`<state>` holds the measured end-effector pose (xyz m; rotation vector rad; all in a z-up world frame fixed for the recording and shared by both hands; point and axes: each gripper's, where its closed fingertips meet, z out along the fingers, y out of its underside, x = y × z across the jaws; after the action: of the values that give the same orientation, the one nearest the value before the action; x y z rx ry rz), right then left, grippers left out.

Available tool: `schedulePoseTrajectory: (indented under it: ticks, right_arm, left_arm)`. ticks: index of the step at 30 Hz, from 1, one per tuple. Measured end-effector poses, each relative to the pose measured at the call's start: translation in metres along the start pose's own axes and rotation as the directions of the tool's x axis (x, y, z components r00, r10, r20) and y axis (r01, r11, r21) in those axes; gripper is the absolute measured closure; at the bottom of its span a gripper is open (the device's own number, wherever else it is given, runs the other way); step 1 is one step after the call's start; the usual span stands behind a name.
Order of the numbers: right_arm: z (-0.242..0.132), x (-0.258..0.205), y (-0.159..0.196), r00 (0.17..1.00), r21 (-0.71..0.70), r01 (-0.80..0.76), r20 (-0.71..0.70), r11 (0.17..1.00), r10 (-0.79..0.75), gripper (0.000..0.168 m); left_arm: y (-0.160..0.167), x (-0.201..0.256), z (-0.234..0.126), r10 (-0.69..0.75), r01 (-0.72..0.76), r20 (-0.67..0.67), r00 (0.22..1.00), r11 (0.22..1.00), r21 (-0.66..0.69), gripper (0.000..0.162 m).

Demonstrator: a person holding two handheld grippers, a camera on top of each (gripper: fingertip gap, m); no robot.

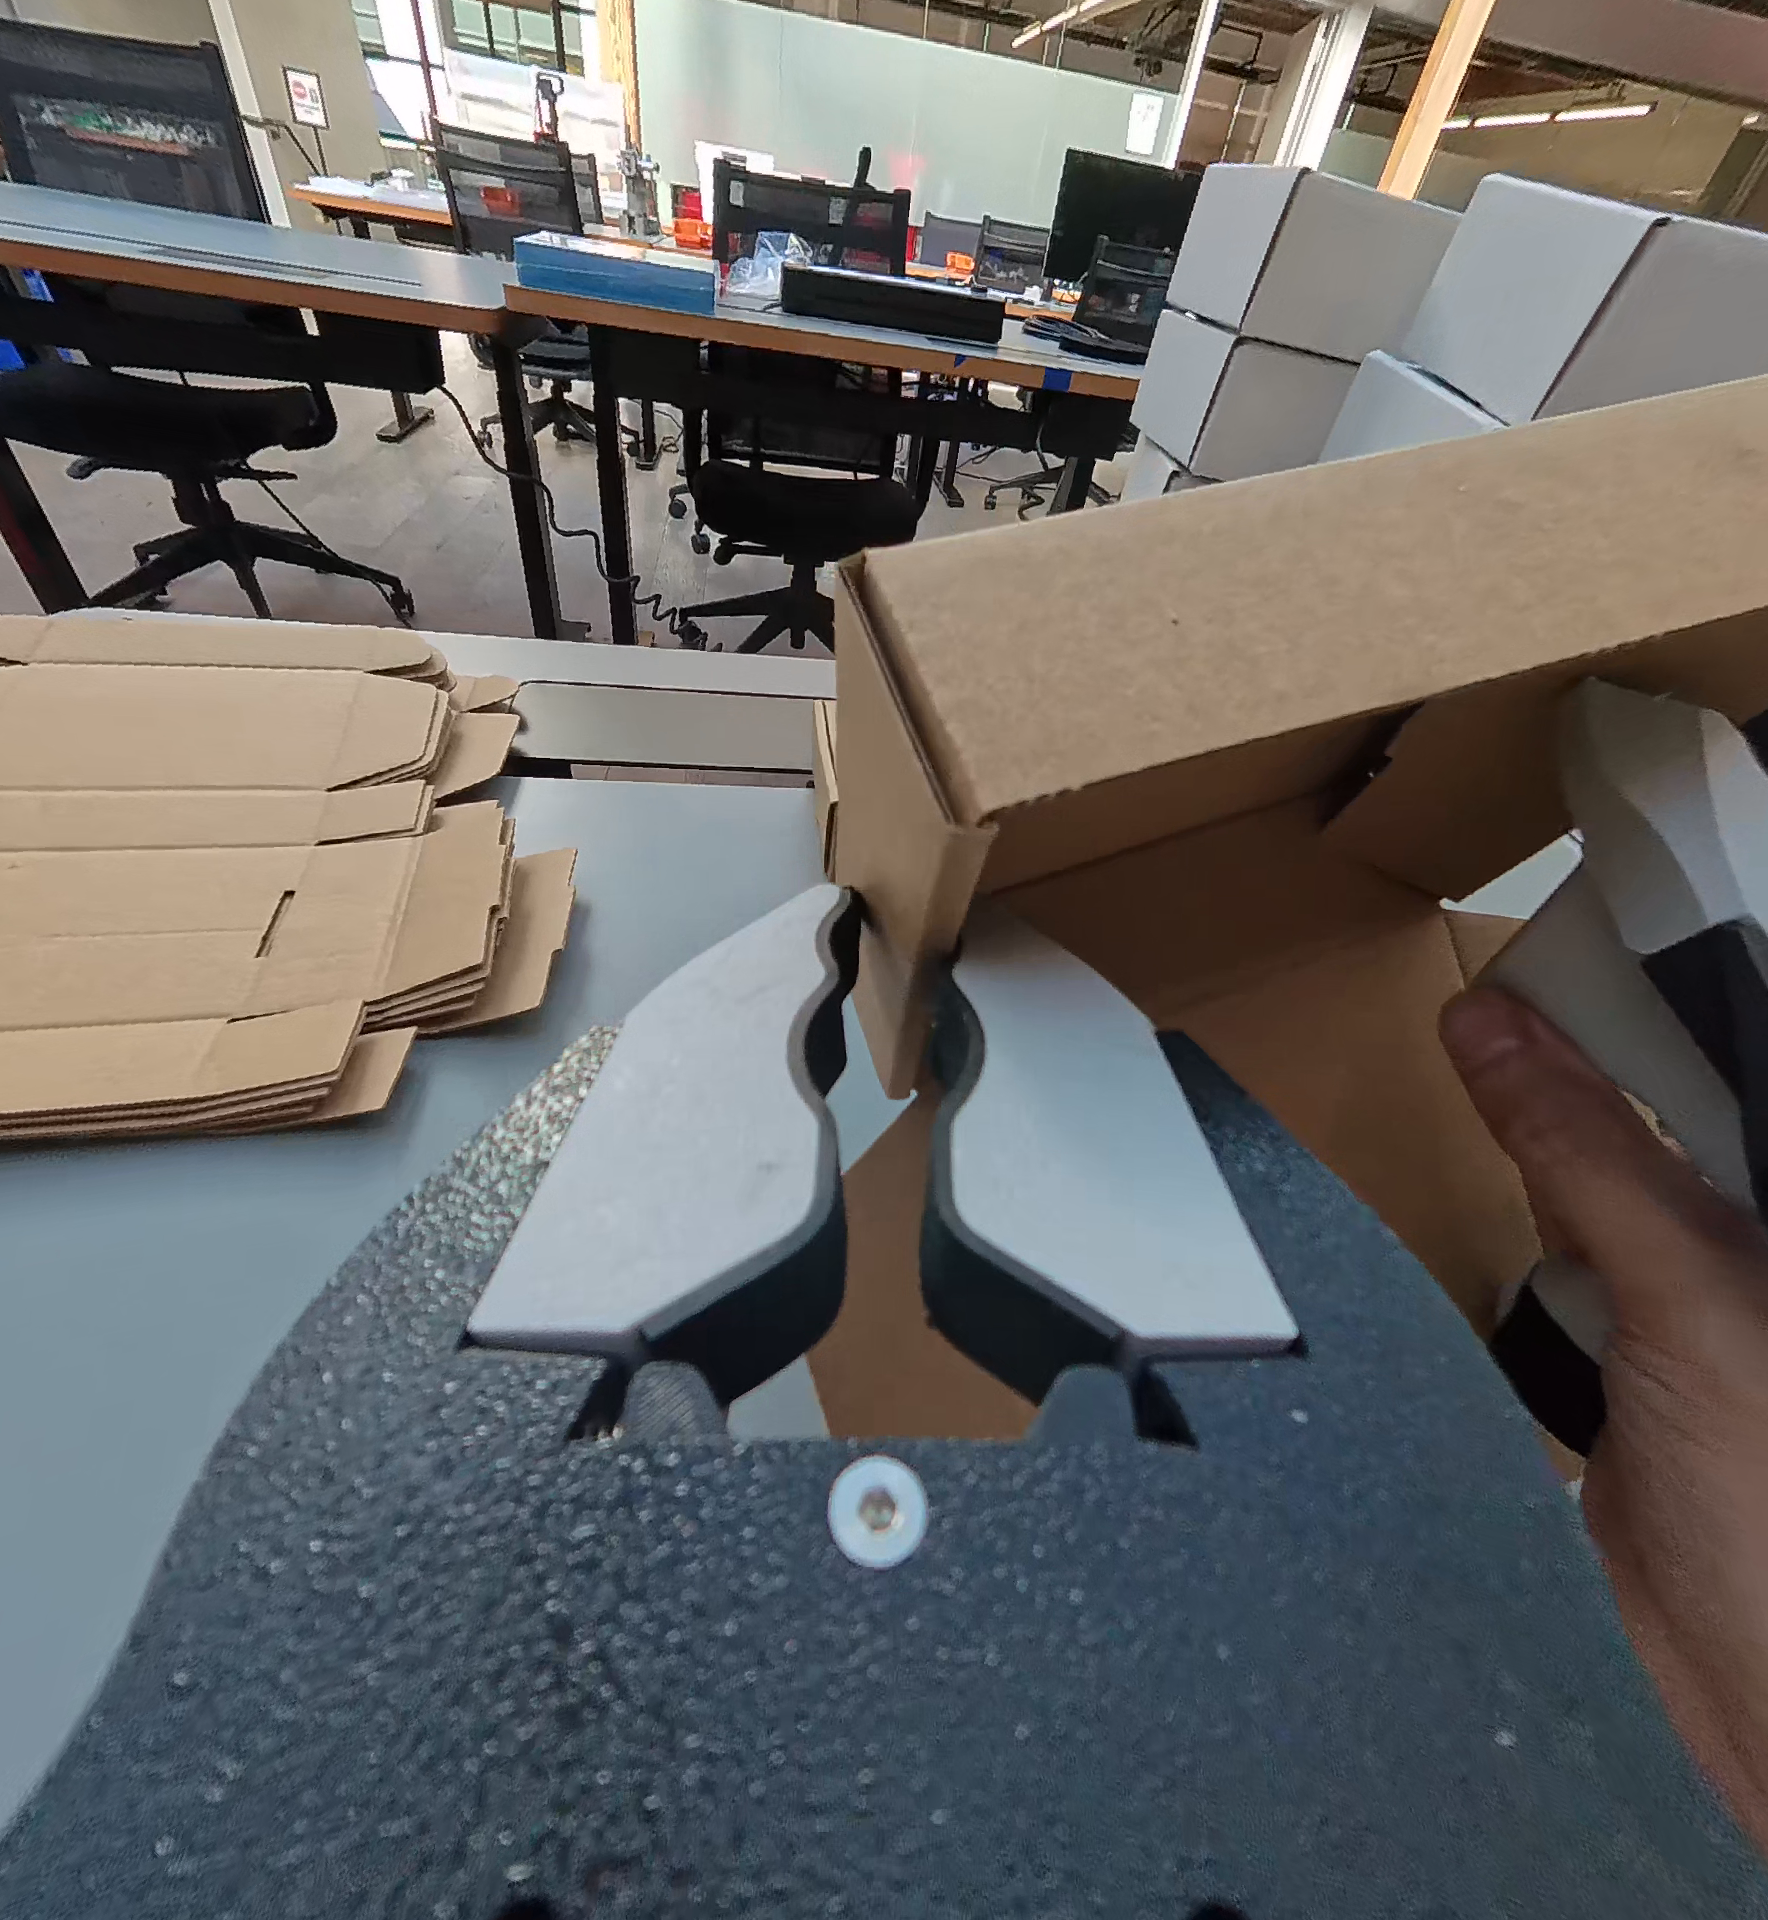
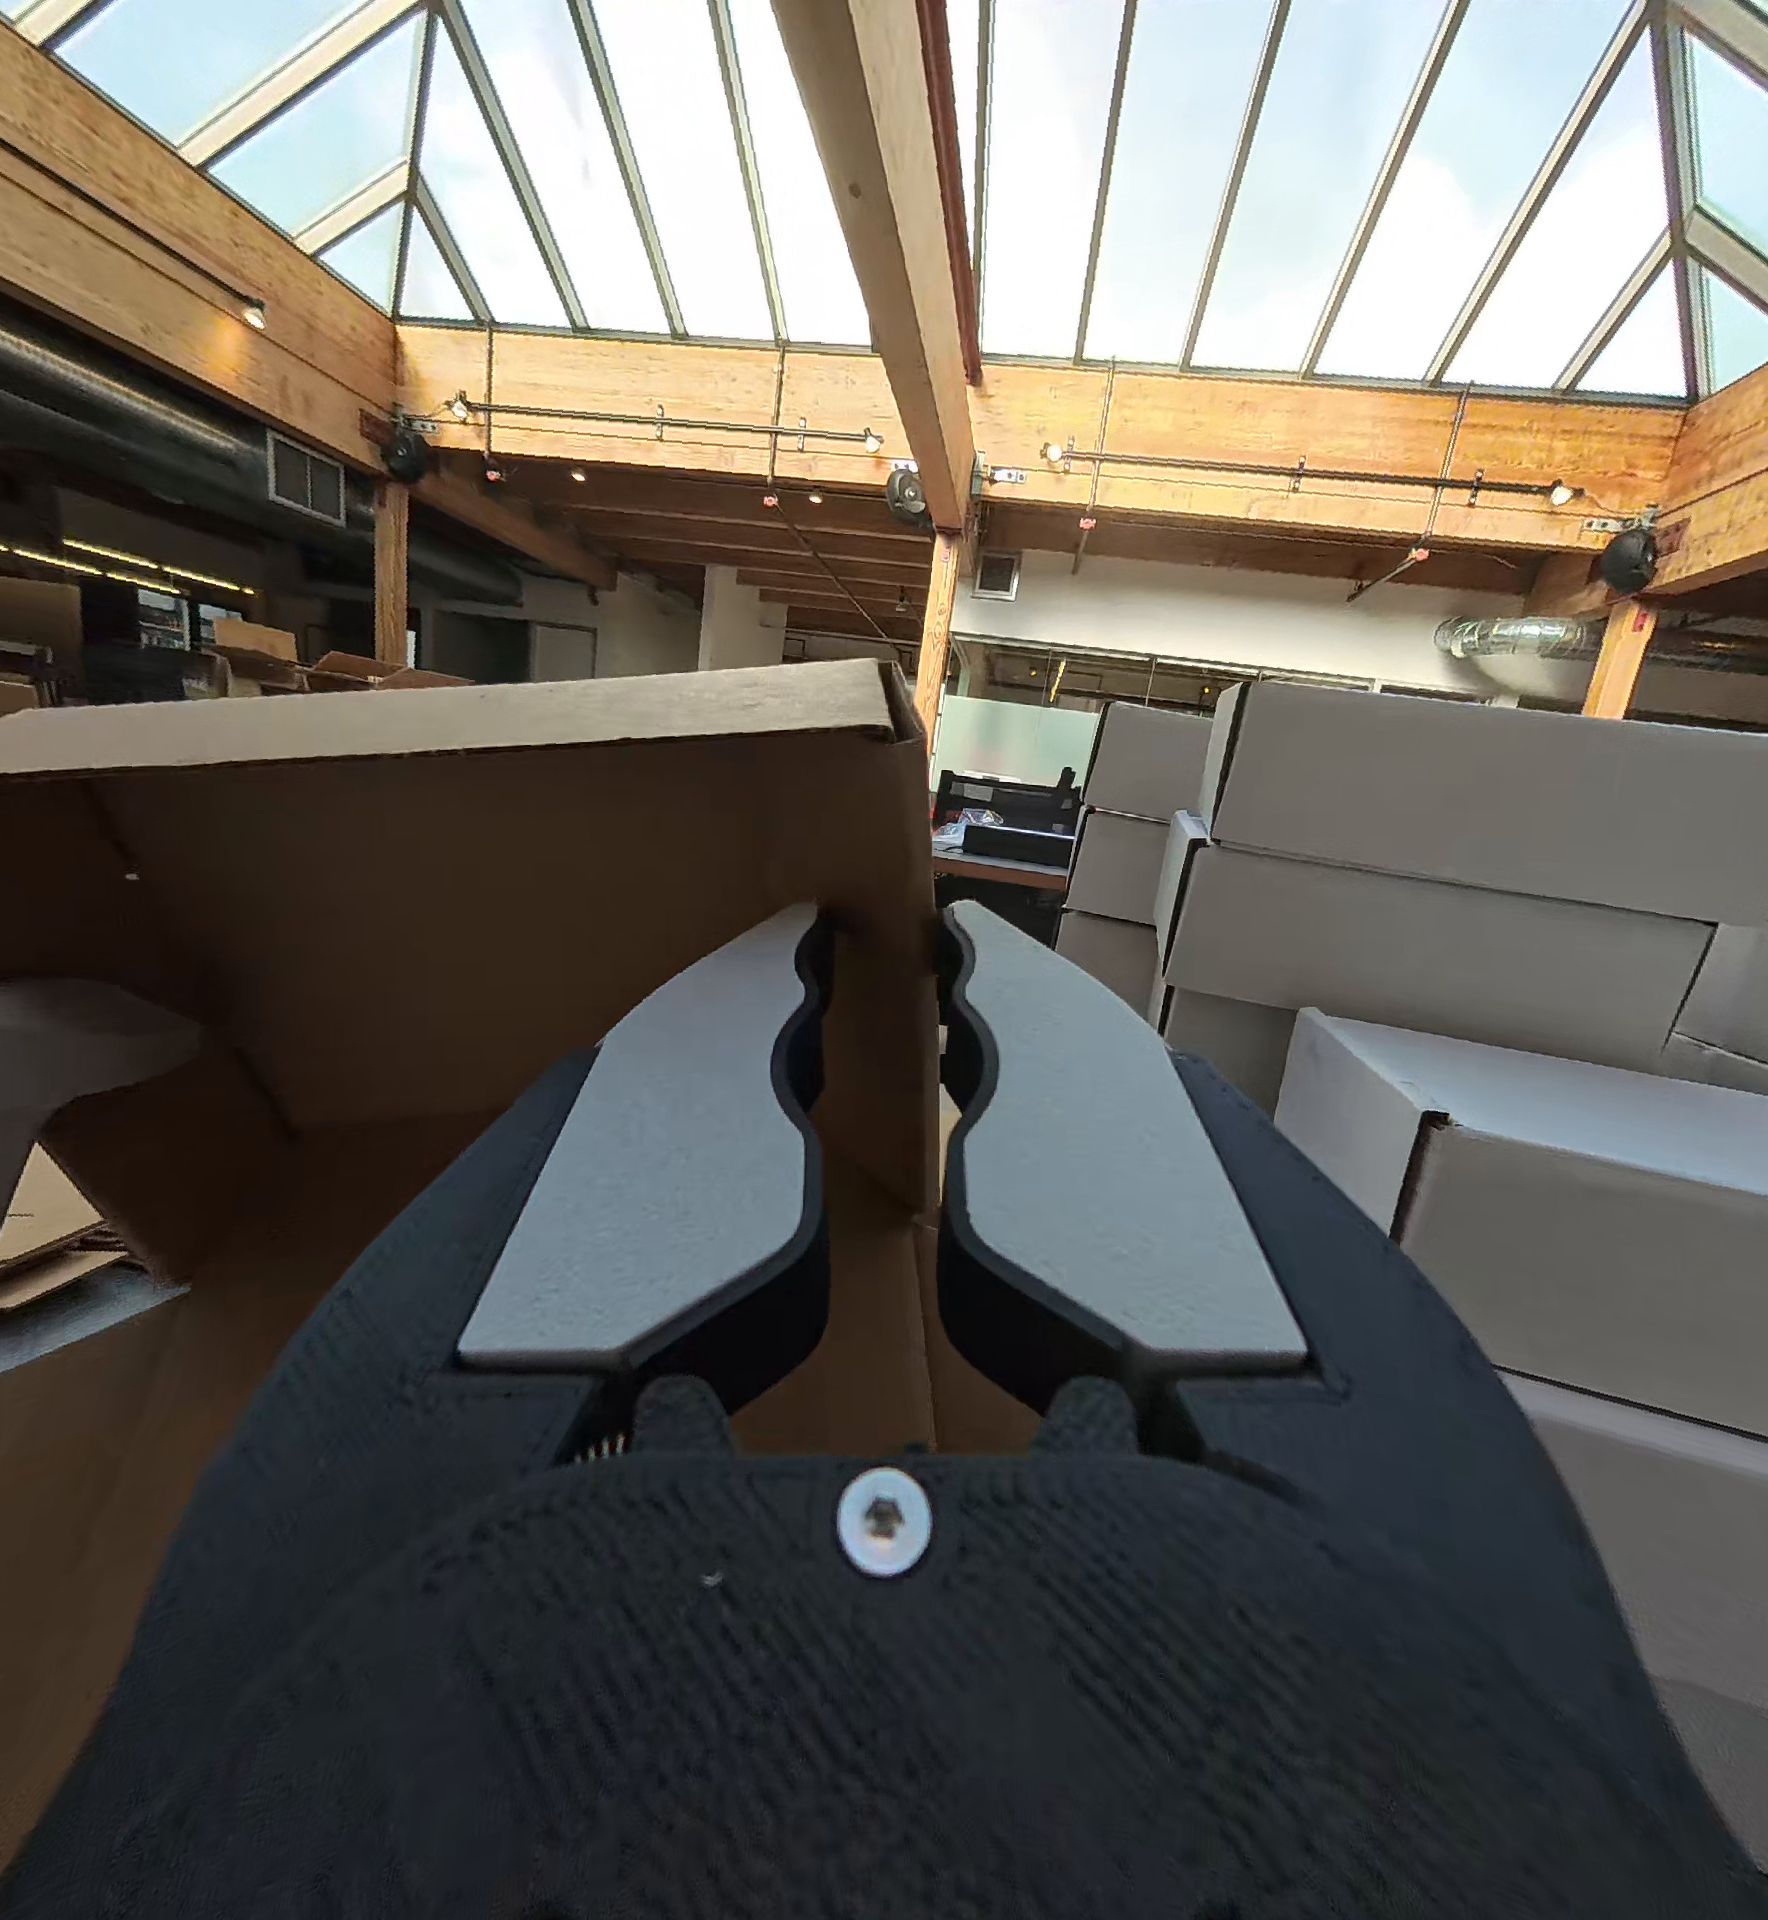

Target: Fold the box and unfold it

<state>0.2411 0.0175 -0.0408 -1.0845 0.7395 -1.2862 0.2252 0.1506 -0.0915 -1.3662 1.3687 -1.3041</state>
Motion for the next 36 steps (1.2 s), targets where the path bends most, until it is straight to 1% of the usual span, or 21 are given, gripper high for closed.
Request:
schedulePoseTrajectory:
  ticks: [4, 6, 9, 12, 18, 21, 23, 24, 27, 30, 33, 36]
  right_arm:
    - [0.004, 0.001, 0.005, 1.000, -0.013, 0.011, 0.029, 1.000, -0.010, 0.156]
    - [0.005, 0.003, 0.010, 0.998, -0.027, 0.050, 0.026, 0.998, -0.049, 0.159]
    - [0.004, 0.003, 0.012, 0.988, -0.045, 0.150, -0.010, 0.988, -0.151, 0.161]
    - [0.005, 0.004, 0.013, 0.972, -0.079, 0.223, -0.059, 0.972, -0.228, 0.161]
    - [0.007, -0.006, 0.009, 0.945, -0.092, 0.310, -0.075, 0.946, -0.317, 0.161]
    - [0.006, -0.010, 0.012, 0.954, -0.087, 0.286, -0.067, 0.954, -0.292, 0.162]
    - [0.006, -0.009, 0.011, 0.973, -0.071, 0.215, -0.068, 0.974, -0.220, 0.162]
    - [0.007, -0.009, 0.009, 0.976, -0.064, 0.203, -0.067, 0.977, -0.208, 0.162]
    - [0.010, -0.009, 0.009, 0.978, -0.062, 0.198, -0.058, 0.978, -0.202, 0.162]
    - [0.010, -0.004, 0.012, 0.964, -0.092, 0.237, -0.103, 0.967, -0.246, 0.162]
    - [0.013, -0.002, 0.005, 0.954, -0.094, 0.258, -0.135, 0.962, -0.269, 0.162]
    - [0.013, -0.007, 0.001, 0.962, -0.075, 0.251, -0.093, 0.965, -0.257, 0.162]
  left_arm:
    - [0.004, -0.001, 0.004, -0.022, 0.022, -0.009, 1.000, 1.000, -0.003, 0.151]
    - [0.002, -0.002, 0.006, -0.019, 0.019, 0.001, 1.000, 1.000, 0.008, 0.150]
    - [-0.004, -0.006, 0.012, 0.011, -0.011, 0.036, 0.999, 1.000, 0.021, 0.153]
    - [-0.005, -0.009, 0.020, -0.019, 0.018, 0.053, 0.998, 0.999, 0.029, 0.155]
    - [-0.003, -0.022, 0.028, -0.034, 0.030, 0.103, 0.994, 0.999, 0.035, 0.158]
    - [-0.003, -0.027, 0.031, -0.055, 0.052, 0.107, 0.993, 0.998, 0.031, 0.158]
    - [-0.005, -0.025, 0.030, -0.044, 0.041, 0.103, 0.994, 0.999, 0.032, 0.158]
    - [-0.005, -0.025, 0.029, -0.044, 0.041, 0.105, 0.993, 0.999, 0.036, 0.158]
    - [-0.007, -0.025, 0.029, -0.050, 0.045, 0.109, 0.993, 0.998, 0.044, 0.158]
    - [-0.011, -0.022, 0.029, -0.045, 0.037, 0.139, 0.989, 0.997, 0.064, 0.158]
    - [-0.013, -0.019, 0.031, -0.088, 0.078, 0.132, 0.987, 0.994, 0.078, 0.158]
    - [-0.012, -0.024, 0.032, -0.116, 0.108, 0.123, 0.986, 0.992, 0.069, 0.158]
